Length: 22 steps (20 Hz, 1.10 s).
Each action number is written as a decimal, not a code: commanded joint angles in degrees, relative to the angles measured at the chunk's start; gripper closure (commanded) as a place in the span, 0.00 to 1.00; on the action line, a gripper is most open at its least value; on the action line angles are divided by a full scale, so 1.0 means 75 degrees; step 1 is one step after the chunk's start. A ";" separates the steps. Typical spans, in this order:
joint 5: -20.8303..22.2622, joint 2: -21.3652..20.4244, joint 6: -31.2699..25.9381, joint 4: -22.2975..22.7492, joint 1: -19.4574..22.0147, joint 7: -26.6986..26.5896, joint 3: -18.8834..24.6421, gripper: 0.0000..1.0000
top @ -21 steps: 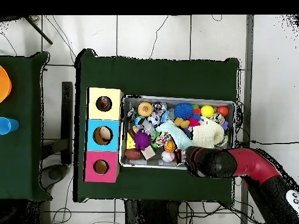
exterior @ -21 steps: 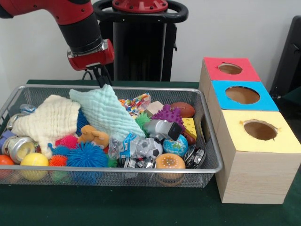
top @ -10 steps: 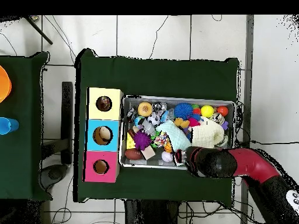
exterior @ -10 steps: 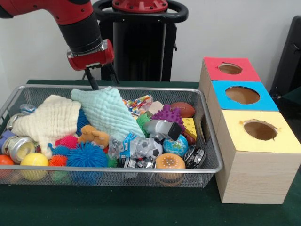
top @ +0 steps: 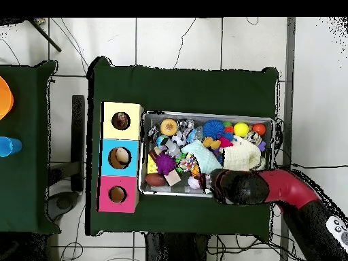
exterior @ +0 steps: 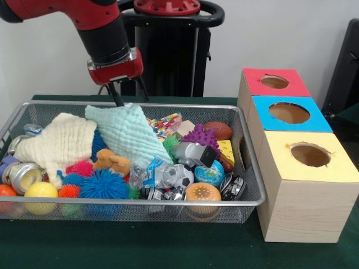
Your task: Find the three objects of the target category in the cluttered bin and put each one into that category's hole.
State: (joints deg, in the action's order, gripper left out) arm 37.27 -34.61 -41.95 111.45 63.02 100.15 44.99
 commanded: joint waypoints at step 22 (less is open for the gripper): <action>-0.0354 -0.0173 0.2351 -0.0753 -0.3736 0.1734 -0.2691 0.00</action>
State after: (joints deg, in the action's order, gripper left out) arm 36.89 -35.77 -26.66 111.26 33.62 101.84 32.06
